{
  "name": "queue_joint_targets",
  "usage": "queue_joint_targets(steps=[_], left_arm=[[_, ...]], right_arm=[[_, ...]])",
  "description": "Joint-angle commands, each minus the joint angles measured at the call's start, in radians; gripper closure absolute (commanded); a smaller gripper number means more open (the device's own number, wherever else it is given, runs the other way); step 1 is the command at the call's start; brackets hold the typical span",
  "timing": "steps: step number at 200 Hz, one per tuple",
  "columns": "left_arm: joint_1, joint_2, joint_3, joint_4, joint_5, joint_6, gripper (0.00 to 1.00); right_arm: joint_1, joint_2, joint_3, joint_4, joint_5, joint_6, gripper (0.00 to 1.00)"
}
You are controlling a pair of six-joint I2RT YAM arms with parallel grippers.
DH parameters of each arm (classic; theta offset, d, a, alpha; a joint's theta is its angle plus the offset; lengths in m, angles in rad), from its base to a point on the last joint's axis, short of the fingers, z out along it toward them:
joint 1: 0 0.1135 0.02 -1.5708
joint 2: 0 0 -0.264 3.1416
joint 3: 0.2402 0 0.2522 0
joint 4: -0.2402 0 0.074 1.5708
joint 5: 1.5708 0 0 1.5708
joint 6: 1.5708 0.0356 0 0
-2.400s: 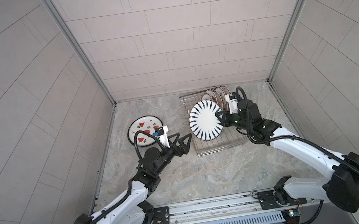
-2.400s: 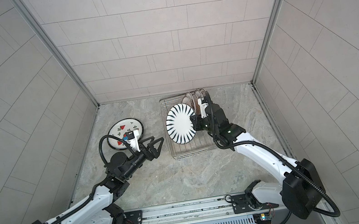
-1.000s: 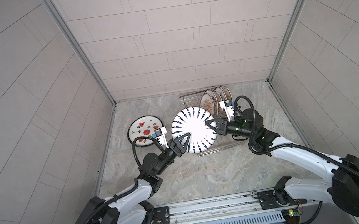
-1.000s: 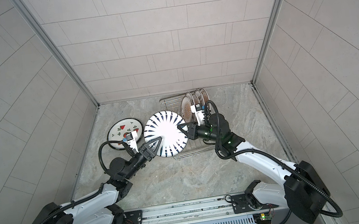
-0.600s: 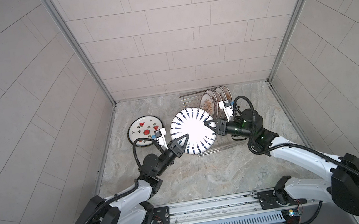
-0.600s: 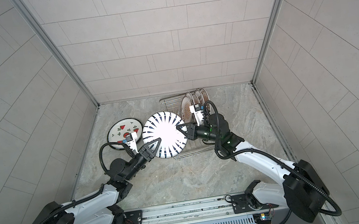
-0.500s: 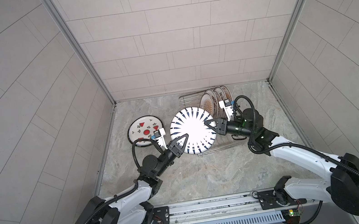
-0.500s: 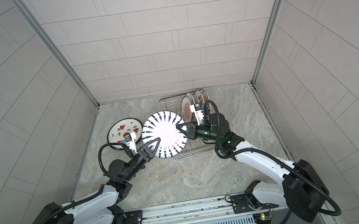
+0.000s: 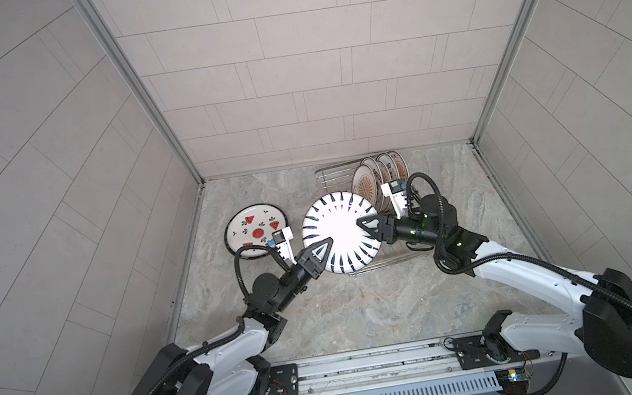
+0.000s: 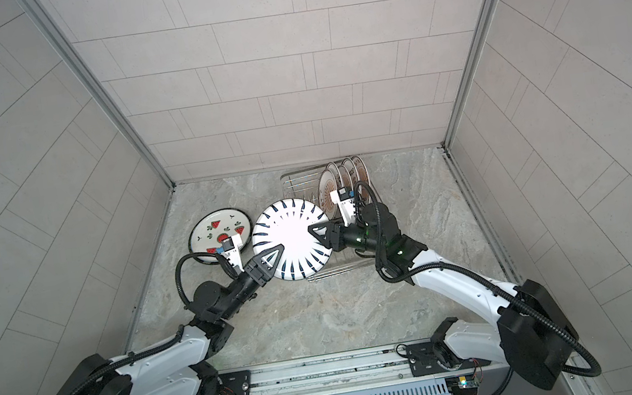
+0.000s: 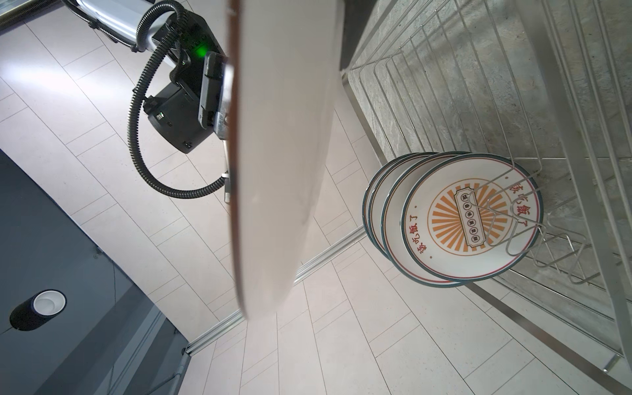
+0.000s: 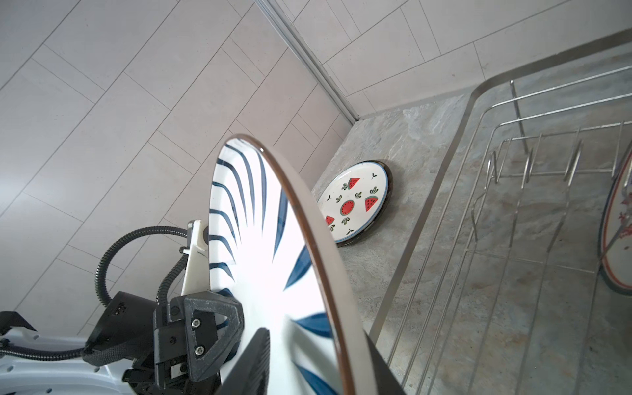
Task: Unload the plates from the dish rack
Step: 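Grip the blue-striped plate rim with the left gripper while the right gripper holds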
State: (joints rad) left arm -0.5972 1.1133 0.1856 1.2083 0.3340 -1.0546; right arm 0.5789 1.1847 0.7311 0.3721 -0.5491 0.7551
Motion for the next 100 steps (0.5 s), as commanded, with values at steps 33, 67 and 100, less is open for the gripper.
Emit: queue_joint_targets(steps=[33, 67, 100], left_arm=[[-0.002, -0.016, -0.006, 0.079, -0.047, 0.016, 0.89], [-0.002, -0.020, -0.007, 0.083, -0.041, 0.008, 0.89], [-0.002, -0.039, -0.014, 0.078, -0.049, 0.010, 0.89]], right_arm=[[0.031, 0.000, 0.039, -0.008, -0.005, -0.055, 0.15], [0.048, -0.005, 0.040, -0.042, 0.025, -0.083, 0.04], [0.052, -0.008, 0.038, -0.059, 0.043, -0.095, 0.03]])
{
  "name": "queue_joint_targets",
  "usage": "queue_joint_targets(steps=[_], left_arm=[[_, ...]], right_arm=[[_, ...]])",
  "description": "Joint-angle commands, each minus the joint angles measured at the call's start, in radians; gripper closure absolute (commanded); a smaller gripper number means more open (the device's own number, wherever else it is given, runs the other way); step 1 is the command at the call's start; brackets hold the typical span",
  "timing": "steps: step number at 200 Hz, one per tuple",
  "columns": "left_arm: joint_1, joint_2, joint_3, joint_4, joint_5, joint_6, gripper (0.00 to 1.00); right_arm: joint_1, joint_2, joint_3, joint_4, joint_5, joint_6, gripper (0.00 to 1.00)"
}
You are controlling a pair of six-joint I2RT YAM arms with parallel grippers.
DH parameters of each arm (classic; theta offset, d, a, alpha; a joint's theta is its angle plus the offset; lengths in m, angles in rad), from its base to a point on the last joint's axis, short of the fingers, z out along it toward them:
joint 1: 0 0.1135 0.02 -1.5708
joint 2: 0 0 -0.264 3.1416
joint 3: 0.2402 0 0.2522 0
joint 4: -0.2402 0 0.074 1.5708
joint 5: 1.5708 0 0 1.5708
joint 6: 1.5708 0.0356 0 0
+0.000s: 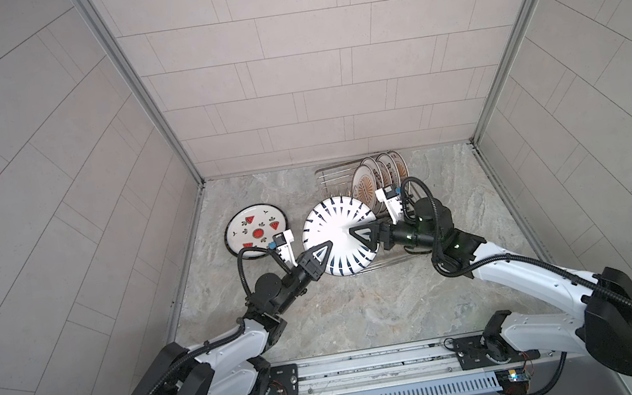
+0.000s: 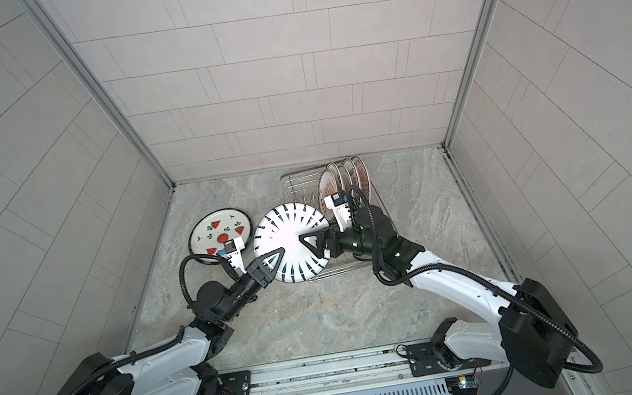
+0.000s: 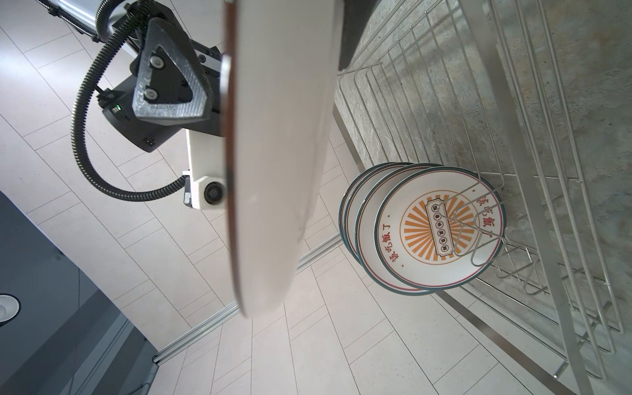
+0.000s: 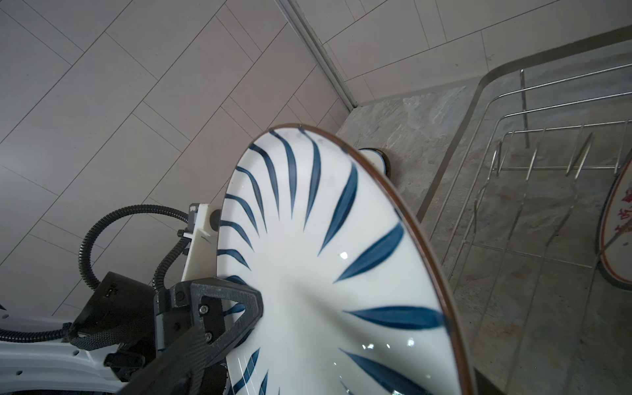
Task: Unload the plates from the dish rack
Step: 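Grip the blue-striped plate rim with the left gripper while the right gripper holds, then carry the blue-striped plate toward the watermelon plate with the left gripper while the right releases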
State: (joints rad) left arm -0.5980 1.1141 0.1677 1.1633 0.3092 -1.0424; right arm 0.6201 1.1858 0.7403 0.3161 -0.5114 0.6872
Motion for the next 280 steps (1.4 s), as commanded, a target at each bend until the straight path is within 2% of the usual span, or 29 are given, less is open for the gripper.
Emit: queue_joint_targets(steps=[1, 43, 74, 105, 122, 154, 187, 217, 253, 280], left_arm=[[-0.002, -0.040, 0.004, 0.122, -0.023, -0.003, 0.89], [-0.002, -0.034, 0.004, 0.122, -0.022, -0.005, 0.91], [-0.002, -0.043, -0.002, 0.119, -0.030, -0.004, 0.91], [0.038, -0.045, 0.017, 0.119, 0.030, -0.039, 0.93], [0.049, -0.059, 0.007, 0.139, 0.024, -0.042, 0.93], [0.072, -0.117, 0.010, 0.059, 0.018, -0.033, 0.93], [0.089, -0.193, 0.007, -0.012, -0.007, -0.021, 0.94], [0.092, -0.329, 0.006, -0.208, -0.100, 0.060, 0.94], [0.119, -0.482, 0.051, -0.454, -0.184, 0.137, 0.95], [0.186, -0.549, 0.065, -0.521, -0.178, 0.130, 0.95]], right_arm=[[0.010, -0.009, 0.029, -0.003, 0.005, -0.026, 0.03], [0.019, -0.006, 0.022, 0.005, 0.014, -0.031, 0.03], [0.033, -0.013, 0.013, -0.014, 0.065, -0.058, 0.03], [0.043, -0.073, -0.022, -0.070, 0.259, -0.092, 0.02], [0.045, -0.113, -0.039, -0.106, 0.341, -0.096, 0.00], [0.067, -0.180, -0.082, -0.116, 0.409, -0.106, 0.00], [0.103, -0.242, -0.095, -0.151, 0.562, -0.126, 0.00], [0.119, -0.278, -0.160, -0.073, 0.570, -0.123, 0.01], [0.193, -0.231, -0.153, -0.008, 0.577, -0.160, 0.01], [0.260, -0.131, -0.055, -0.048, 0.592, -0.207, 0.01]])
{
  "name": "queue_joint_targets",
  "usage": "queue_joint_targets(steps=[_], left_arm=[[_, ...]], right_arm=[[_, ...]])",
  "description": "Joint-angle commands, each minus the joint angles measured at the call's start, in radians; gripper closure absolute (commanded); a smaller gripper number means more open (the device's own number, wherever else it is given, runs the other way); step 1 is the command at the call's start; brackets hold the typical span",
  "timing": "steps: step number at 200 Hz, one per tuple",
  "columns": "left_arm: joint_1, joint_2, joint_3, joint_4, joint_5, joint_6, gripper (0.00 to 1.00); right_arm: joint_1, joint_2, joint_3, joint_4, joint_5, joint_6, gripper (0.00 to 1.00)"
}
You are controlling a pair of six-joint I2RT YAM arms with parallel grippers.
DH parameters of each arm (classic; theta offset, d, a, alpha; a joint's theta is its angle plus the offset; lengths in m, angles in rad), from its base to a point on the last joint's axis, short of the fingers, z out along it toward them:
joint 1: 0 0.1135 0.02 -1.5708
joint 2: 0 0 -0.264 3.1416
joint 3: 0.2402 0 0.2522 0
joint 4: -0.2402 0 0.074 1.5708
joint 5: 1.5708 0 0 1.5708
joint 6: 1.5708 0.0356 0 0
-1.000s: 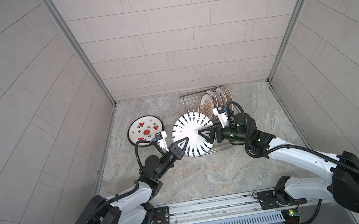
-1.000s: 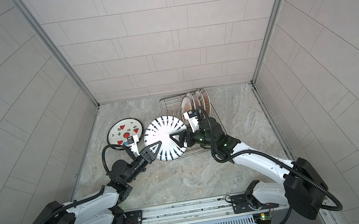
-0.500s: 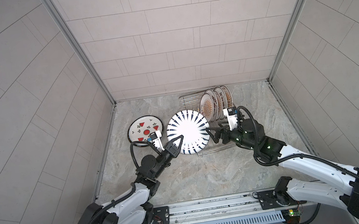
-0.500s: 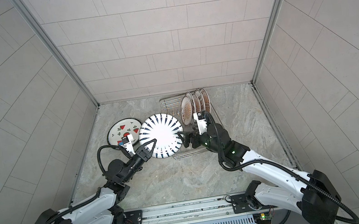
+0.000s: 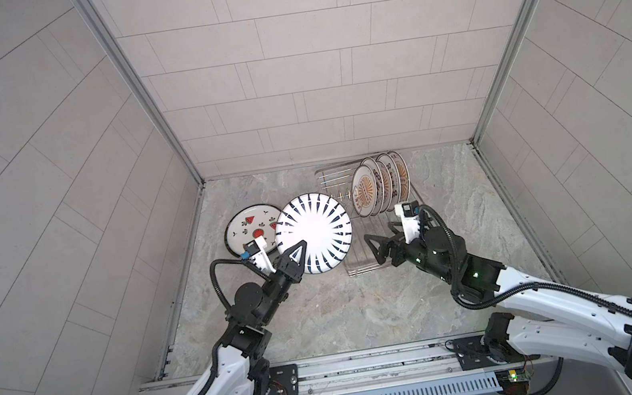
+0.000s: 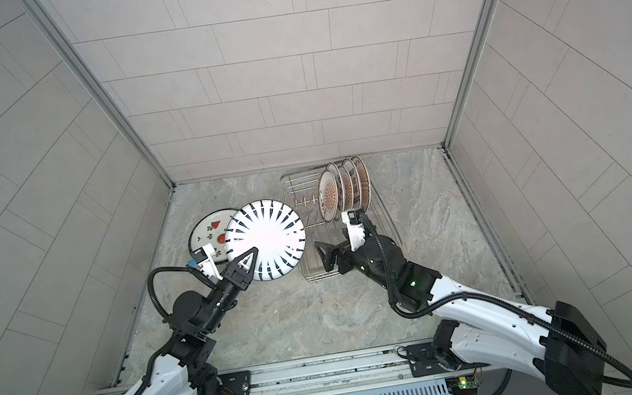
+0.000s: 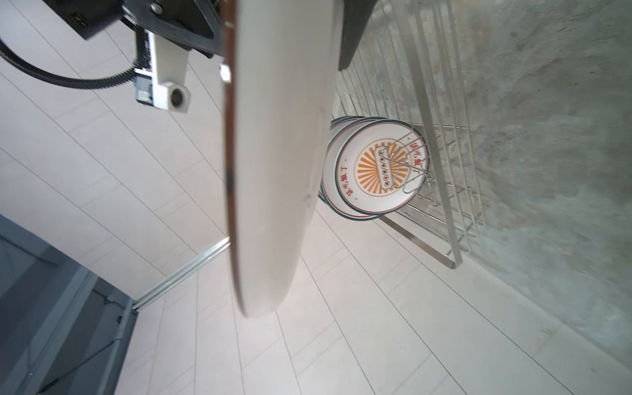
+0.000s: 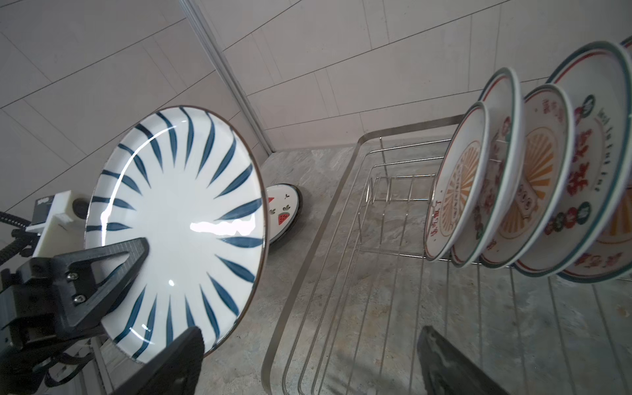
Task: Unload the plates from the dish rack
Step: 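Carry the blue-striped plate toward the watermelon plate with the left gripper while the right releases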
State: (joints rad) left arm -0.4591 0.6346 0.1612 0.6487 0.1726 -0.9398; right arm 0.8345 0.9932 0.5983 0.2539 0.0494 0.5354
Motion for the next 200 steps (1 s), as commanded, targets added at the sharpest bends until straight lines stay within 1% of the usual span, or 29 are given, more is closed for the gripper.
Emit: queue_joint_targets(steps=[1, 20, 39, 50, 61, 78, 96, 98, 106, 119, 127, 151, 162, 174, 184, 200], left_arm=[[0.048, -0.070, 0.072, -0.008, -0.040, 0.027, 0.95], [0.097, -0.086, 0.084, -0.033, -0.009, 0.007, 0.95], [0.149, -0.061, 0.093, -0.037, 0.025, -0.022, 0.98], [0.181, -0.044, 0.093, -0.025, 0.044, -0.042, 1.00], [0.205, -0.035, 0.095, -0.018, 0.053, -0.055, 1.00], [0.234, -0.031, 0.106, -0.021, 0.055, -0.048, 1.00], [0.282, -0.011, 0.127, -0.085, 0.044, -0.026, 1.00], [0.291, -0.006, 0.148, -0.086, 0.048, -0.029, 1.00], [0.325, 0.013, 0.158, -0.066, 0.077, -0.063, 1.00], [0.370, 0.037, 0.139, 0.024, 0.120, -0.123, 1.00], [0.379, 0.044, 0.138, 0.044, 0.119, -0.132, 1.00], [0.393, 0.082, 0.146, -0.004, 0.063, -0.100, 1.00], [0.421, 0.115, 0.148, 0.013, 0.083, -0.115, 1.00], [0.444, 0.135, 0.141, 0.072, 0.115, -0.146, 1.00], [0.449, 0.171, 0.140, 0.094, 0.111, -0.152, 1.00], [0.454, 0.195, 0.161, 0.047, 0.076, -0.126, 1.00]], right_arm=[[0.048, 0.066, 0.091, 0.011, 0.031, -0.057, 0.01], [0.089, 0.142, 0.156, -0.013, 0.044, -0.084, 0.02], [0.137, 0.204, 0.204, -0.018, 0.084, -0.109, 0.03], [0.159, 0.237, 0.233, -0.021, 0.087, -0.123, 0.03], [0.173, 0.277, 0.269, -0.036, 0.088, -0.132, 0.03], [0.187, 0.331, 0.327, -0.074, 0.104, -0.135, 0.04], [0.196, 0.382, 0.376, -0.093, 0.109, -0.139, 0.05], [0.197, 0.388, 0.380, -0.095, 0.110, -0.139, 0.05], [0.201, 0.406, 0.398, -0.103, 0.110, -0.141, 0.05], [0.205, 0.431, 0.417, -0.105, 0.109, -0.145, 0.05], [0.206, 0.445, 0.425, -0.105, 0.108, -0.148, 0.05], [0.209, 0.491, 0.467, -0.116, 0.105, -0.156, 0.06], [0.209, 0.514, 0.492, -0.126, 0.107, -0.158, 0.06], [0.208, 0.544, 0.521, -0.138, 0.103, -0.163, 0.06], [0.209, 0.573, 0.549, -0.150, 0.092, -0.167, 0.06], [0.209, 0.619, 0.586, -0.159, 0.088, -0.168, 0.07]])
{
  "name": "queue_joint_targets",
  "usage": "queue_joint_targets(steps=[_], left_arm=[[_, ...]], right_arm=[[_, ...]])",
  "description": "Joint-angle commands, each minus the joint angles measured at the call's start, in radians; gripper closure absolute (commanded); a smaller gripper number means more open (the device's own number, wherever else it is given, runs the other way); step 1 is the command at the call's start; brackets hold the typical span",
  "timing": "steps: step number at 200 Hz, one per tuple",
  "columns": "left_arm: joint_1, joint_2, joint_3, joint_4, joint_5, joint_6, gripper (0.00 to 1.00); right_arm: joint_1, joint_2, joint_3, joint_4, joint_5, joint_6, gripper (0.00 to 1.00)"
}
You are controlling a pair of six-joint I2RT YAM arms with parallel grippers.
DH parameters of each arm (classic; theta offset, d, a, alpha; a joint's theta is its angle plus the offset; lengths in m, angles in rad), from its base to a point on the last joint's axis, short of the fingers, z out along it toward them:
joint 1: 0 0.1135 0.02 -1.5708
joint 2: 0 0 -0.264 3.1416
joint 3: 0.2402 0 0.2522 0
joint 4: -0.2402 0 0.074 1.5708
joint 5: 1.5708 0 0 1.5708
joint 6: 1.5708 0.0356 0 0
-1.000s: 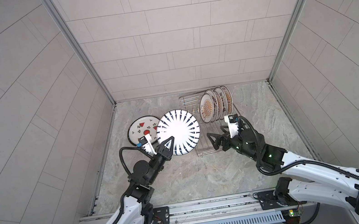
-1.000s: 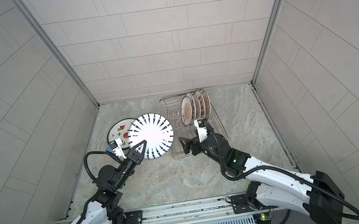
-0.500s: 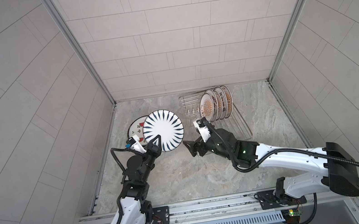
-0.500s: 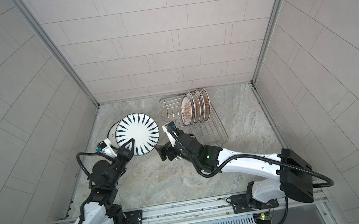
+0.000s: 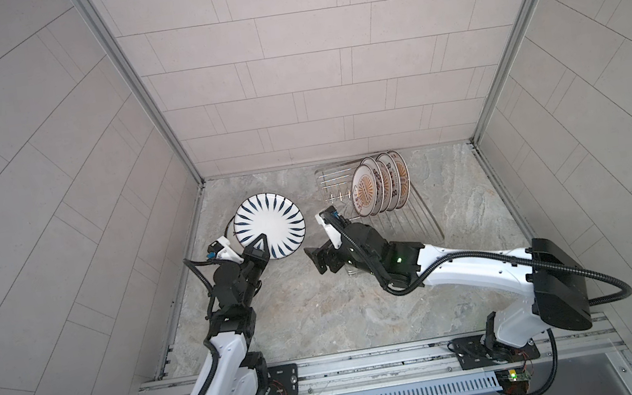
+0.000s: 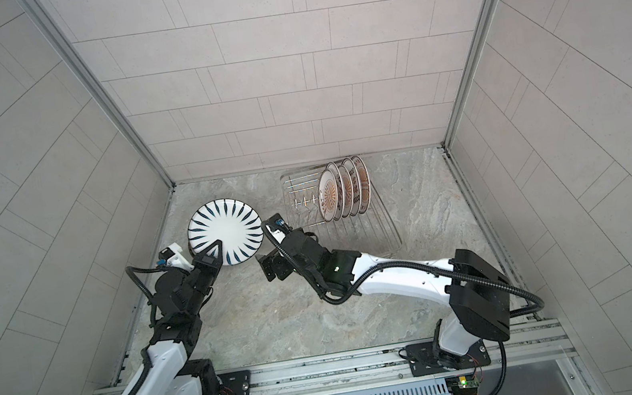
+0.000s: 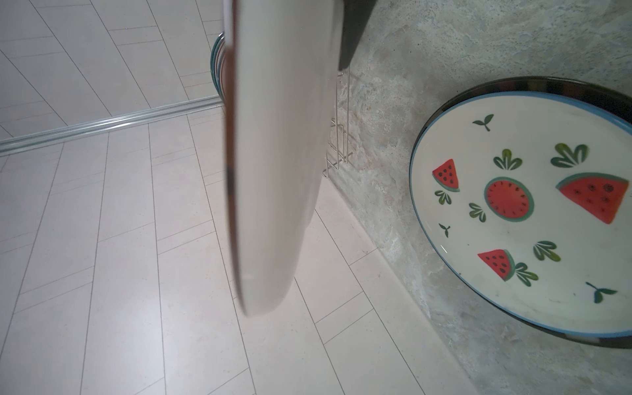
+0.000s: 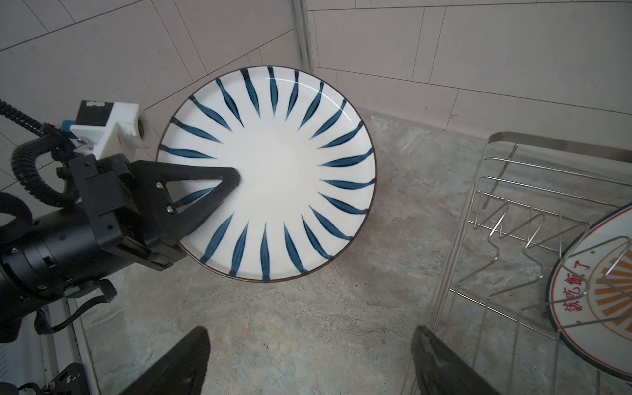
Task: Unload the plates from the dish rack
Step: 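Carry the blue-striped plate toward the watermelon plate with the left gripper while the right releases, then lower the blue-striped plate onto the watermelon plate with the left gripper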
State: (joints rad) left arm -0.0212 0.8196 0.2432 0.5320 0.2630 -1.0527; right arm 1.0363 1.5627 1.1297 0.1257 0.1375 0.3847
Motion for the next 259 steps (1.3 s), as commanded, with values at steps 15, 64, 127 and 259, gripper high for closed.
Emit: queue_joint_targets(steps=[15, 64, 127, 259], left_arm=[[0.031, 0.050, 0.074, 0.187, -0.027, -0.014, 1.00], [0.112, 0.198, 0.072, 0.295, -0.007, -0.051, 1.00], [0.126, 0.272, 0.086, 0.252, -0.086, 0.028, 1.00], [0.134, 0.476, 0.142, 0.325, -0.160, 0.063, 1.00]], right_arm=[[0.007, 0.088, 0.090, -0.046, 0.002, -0.022, 0.07], [0.005, 0.185, 0.190, -0.090, 0.013, -0.036, 0.08], [-0.002, 0.311, 0.300, -0.101, -0.006, -0.047, 0.08], [-0.025, 0.347, 0.276, -0.066, -0.023, -0.033, 0.08]])
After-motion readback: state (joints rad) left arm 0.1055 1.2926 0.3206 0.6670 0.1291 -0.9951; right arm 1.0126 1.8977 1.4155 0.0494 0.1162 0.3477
